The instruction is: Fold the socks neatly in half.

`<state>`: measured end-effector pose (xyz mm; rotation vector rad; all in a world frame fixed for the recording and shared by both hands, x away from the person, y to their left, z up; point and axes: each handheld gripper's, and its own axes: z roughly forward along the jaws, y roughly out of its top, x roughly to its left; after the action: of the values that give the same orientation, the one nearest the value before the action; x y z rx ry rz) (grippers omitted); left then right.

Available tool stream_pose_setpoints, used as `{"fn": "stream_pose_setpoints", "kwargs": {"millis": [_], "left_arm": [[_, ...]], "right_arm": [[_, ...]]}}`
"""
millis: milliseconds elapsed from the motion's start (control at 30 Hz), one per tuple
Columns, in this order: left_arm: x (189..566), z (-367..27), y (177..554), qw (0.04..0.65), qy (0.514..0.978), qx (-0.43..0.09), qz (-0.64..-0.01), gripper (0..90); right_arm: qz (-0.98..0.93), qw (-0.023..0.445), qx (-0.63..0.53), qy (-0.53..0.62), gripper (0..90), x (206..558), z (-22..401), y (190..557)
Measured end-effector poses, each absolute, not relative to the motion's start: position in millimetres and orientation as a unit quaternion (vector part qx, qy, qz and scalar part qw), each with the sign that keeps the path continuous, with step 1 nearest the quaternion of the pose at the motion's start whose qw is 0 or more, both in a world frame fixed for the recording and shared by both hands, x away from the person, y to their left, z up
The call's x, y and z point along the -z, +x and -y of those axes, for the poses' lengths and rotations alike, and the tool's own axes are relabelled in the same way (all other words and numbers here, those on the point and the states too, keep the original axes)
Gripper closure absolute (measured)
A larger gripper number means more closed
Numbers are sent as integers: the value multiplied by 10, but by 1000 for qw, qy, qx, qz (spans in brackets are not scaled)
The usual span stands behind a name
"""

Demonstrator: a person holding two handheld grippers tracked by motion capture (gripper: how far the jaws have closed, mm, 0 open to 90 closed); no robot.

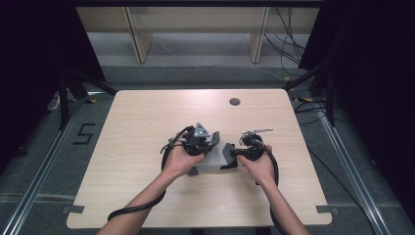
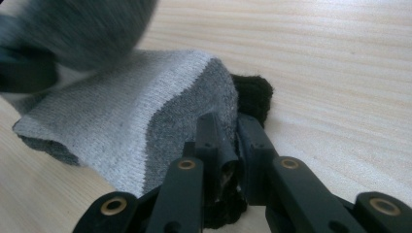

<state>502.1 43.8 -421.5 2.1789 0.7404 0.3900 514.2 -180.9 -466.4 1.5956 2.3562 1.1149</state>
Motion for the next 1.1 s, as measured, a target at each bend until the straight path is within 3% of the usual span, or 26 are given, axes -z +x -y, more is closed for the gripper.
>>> {"fn": "stream_pose_setpoints", "kwargs": {"millis": [200,400,567,800,867,933,967,1000,1100], "left_arm": [[4162,-288,4955,397,868,-153,-255,812],[4469,-163,4938,365,894,-127,-227,788],[4513,-159,4946,363,897,-123,-222,778],[4527,-143,4927,362,898,-125,-217,764],[4527,-147,4910,360,900,-126,-210,743],[4527,-162,4866,371,897,-129,-204,691],[4509,-183,4836,379,892,-133,-209,629],[4491,-208,4807,383,889,-138,-210,587],[4454,-382,4693,387,882,-161,-214,578]], "right_arm": [[-766,38,-366,528,809,4677,1822,5145],[-759,31,-368,536,802,4689,1849,5159],[-739,31,-382,554,693,4519,1882,5145],[-733,51,-426,527,630,4222,1829,5130],[-746,42,-409,523,676,4283,1759,5148],[-761,42,-387,519,780,4374,1723,5168],[-771,45,-375,513,829,4430,1712,5174],[-773,49,-371,513,837,4461,1711,5176],[-775,51,-365,514,841,4484,1743,5176]]}}
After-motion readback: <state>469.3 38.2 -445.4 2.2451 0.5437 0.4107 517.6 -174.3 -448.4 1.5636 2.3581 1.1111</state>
